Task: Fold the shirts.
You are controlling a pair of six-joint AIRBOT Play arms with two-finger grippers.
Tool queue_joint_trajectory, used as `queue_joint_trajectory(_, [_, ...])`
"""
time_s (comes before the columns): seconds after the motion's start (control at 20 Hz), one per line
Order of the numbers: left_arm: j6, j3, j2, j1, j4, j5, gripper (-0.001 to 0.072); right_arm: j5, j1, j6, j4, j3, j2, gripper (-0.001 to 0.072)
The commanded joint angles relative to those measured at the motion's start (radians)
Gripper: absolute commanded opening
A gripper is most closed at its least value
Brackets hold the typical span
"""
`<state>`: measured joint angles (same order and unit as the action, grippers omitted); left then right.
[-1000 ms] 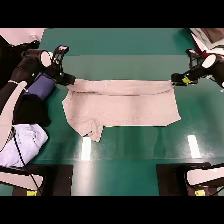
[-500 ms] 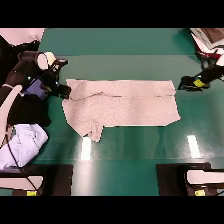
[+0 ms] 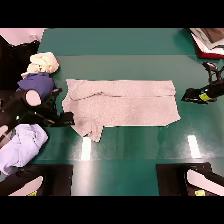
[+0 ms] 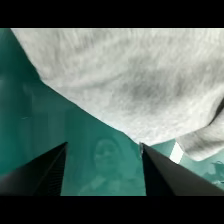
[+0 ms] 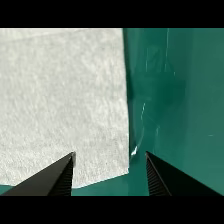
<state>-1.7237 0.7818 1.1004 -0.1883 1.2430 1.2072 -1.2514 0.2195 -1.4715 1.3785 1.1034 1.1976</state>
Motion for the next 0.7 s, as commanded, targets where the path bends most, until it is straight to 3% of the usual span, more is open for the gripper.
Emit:
queue_joint_trajectory(0.0, [-0.036, -0.131, -0.057, -0.057, -0.108, -0.079, 0.0537, 0.028, -0.030, -0.001, 0.001, -0.038, -0.043, 0.0510])
queue_joint_trajectory(0.2, [-0.116, -0.148, -0.053, -0.179, -0.100, -0.211, 0.0536, 0.020, -0.036, -0.001, -0.035, -0.037, -0.047, 0.0510])
queue_joint_trajectory(0.65, [-0.156, -0.151, -0.031, -0.192, -0.049, -0.195, 0.0536, 0.010, -0.023, -0.001, -0.052, -0.037, -0.047, 0.0510])
